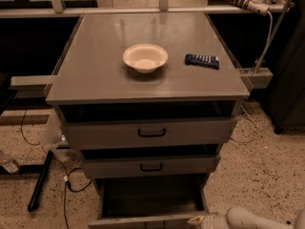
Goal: Close bottom drawer
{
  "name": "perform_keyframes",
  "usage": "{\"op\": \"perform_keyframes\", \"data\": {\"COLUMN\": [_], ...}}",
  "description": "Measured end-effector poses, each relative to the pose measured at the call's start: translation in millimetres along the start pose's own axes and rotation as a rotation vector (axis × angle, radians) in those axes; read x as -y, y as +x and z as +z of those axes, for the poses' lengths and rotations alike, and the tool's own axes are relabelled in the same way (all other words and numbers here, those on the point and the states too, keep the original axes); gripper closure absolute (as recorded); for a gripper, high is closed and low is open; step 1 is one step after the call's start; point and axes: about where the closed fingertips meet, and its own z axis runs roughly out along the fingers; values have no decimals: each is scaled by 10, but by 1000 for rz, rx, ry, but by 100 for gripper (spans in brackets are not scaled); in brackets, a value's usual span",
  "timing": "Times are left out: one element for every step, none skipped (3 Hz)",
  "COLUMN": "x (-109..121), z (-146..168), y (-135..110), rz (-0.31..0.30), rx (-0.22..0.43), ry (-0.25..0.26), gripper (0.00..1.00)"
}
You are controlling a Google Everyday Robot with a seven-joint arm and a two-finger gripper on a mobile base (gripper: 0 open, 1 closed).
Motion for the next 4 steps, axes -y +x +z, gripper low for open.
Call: {"op": "perform_keyframes", "data": {"x": [173, 164, 486, 603], "z": [61, 62, 216, 220], "y": [-124, -124, -420, -455], "rz": [-16, -16, -79, -88], "rx": [24, 24, 58, 60], "ry": [15, 15, 17, 29], "gripper": [0, 19, 42, 46]}}
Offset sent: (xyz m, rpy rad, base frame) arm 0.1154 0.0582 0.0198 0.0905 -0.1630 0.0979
